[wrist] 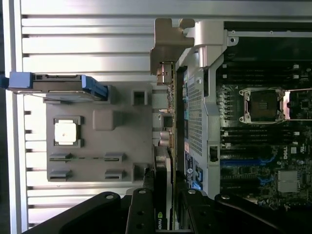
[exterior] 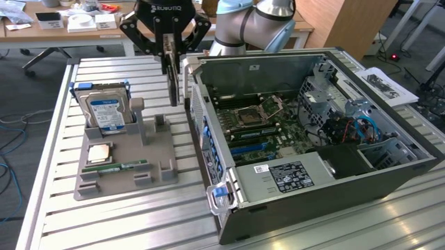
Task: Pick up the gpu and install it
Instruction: 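Pick up the gpu and move the gpu toward the slot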
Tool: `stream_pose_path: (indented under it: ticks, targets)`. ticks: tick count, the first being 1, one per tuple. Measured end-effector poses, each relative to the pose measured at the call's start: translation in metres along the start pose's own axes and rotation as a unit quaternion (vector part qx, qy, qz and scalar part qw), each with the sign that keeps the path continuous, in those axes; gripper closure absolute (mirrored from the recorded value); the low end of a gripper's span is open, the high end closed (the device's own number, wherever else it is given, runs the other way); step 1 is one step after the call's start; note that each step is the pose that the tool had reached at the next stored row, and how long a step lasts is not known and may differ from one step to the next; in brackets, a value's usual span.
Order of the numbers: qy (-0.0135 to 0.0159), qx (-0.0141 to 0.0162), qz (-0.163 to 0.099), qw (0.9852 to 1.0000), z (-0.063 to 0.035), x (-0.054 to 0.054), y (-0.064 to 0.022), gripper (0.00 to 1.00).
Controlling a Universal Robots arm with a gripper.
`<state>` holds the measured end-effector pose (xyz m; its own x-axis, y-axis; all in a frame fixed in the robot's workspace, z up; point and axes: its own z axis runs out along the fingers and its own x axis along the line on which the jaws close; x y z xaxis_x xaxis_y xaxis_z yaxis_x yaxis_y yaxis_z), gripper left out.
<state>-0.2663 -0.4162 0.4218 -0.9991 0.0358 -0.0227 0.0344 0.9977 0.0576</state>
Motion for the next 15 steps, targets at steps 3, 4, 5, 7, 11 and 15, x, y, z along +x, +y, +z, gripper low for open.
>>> stream_pose_path:
  ticks: [3,4,5,7,11,15]
  targets:
    - [-0.0001,-0.0004,0.000,1.0000,0.0003,-0.009,0.0003,0.73]
    - [-0.0001,-0.0006,0.000,1.0000,0.0004,-0.013,0.0005,0.73]
    - [0.0000,-0.0007,0.000,1.0000,0.0004,-0.017,0.0006,0.73]
    - [0.0000,-0.0012,0.000,1.0000,0.0006,-0.025,0.0008,0.73]
    - [0.0000,-0.0025,0.000,1.0000,0.0011,-0.042,0.0015,0.73]
    - [0.0001,-0.0036,0.000,1.0000,0.0015,-0.060,0.0021,0.73]
